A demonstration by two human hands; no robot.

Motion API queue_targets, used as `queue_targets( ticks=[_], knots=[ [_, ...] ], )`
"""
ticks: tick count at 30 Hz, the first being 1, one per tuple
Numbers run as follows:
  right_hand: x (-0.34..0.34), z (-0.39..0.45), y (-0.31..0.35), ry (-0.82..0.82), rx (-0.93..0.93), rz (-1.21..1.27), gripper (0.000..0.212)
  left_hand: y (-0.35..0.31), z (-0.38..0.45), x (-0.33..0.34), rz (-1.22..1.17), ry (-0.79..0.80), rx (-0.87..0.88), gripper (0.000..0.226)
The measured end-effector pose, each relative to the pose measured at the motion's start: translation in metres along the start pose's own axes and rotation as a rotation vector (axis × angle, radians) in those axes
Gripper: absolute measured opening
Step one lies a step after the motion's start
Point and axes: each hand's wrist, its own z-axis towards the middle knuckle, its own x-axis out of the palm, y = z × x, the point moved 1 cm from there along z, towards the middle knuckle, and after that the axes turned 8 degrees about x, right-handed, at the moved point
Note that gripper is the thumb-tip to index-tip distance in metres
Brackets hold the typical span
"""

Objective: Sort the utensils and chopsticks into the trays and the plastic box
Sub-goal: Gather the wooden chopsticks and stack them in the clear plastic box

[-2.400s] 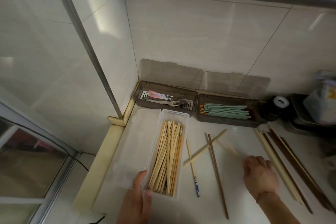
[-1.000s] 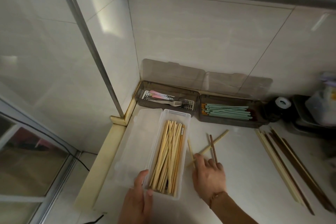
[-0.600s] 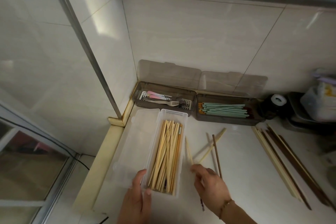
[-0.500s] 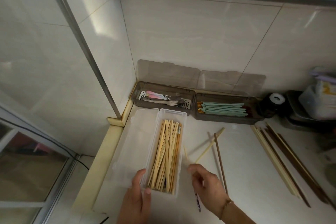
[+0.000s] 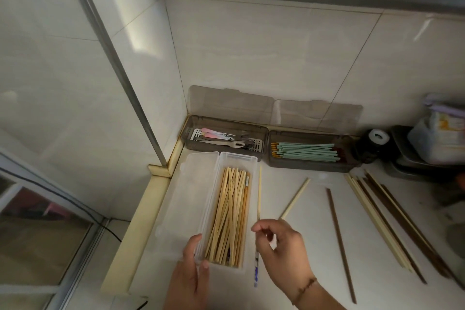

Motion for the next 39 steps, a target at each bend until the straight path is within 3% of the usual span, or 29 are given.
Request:
queue_targets(
  ticks=[4, 9, 13, 16, 18, 22, 24, 26, 28, 30, 34, 39],
  knots=[
    [0.023, 0.030, 0.029, 0.091, -0.221, -0.404, 0.021, -0.004, -0.001, -0.001, -0.060, -0.053, -0.039, 0.063],
    [0.053, 0.051, 0.030, 0.286, -0.189, -0.909, 0.025, -0.004, 0.000, -0.007, -0.057, -0.010, -0.070, 0.070],
    [0.055, 0.053, 0.027, 0.401, -0.221, -1.069, 0.026, -0.008, -0.007, -0.012, 0.065, 0.021, -0.041, 0.062],
    [0.048, 0.056, 0.022, 0.447, -0.255, -0.971, 0.031, -0.004, -0.015, -0.015, 0.104, -0.056, -0.026, 0.059],
    [0.035, 0.054, 0.015, 0.409, -0.325, -0.714, 0.031, -0.005, -0.019, -0.015, 0.073, -0.111, -0.012, 0.052],
    [-0.014, 0.049, -0.019, 0.039, -0.453, -0.284, 0.019, -0.026, -0.024, -0.011, 0.039, -0.160, 0.198, 0.032],
    [-0.046, 0.048, -0.050, -0.120, -0.356, -0.246, 0.020, -0.047, -0.015, -0.001, 0.132, -0.106, 0.427, 0.019],
    [-0.079, 0.048, -0.085, -0.193, -0.136, -0.295, 0.021, -0.073, 0.000, 0.015, 0.153, -0.050, 0.705, 0.012],
    [-0.109, 0.048, -0.117, -0.224, 0.079, -0.391, 0.017, -0.102, 0.017, 0.036, 0.133, 0.048, 0.840, 0.013],
    [-0.135, 0.049, -0.142, -0.242, 0.217, -0.494, 0.010, -0.124, 0.031, 0.061, 0.162, 0.182, 0.817, 0.018],
    [-0.164, 0.055, -0.172, -0.223, 0.356, -0.667, 0.002, -0.139, 0.055, 0.113, 0.424, 0.396, 0.580, 0.036],
    [-0.171, 0.066, -0.186, -0.204, 0.463, -0.716, 0.019, -0.127, 0.084, 0.156, 0.616, 0.382, 0.357, 0.036]
  ],
)
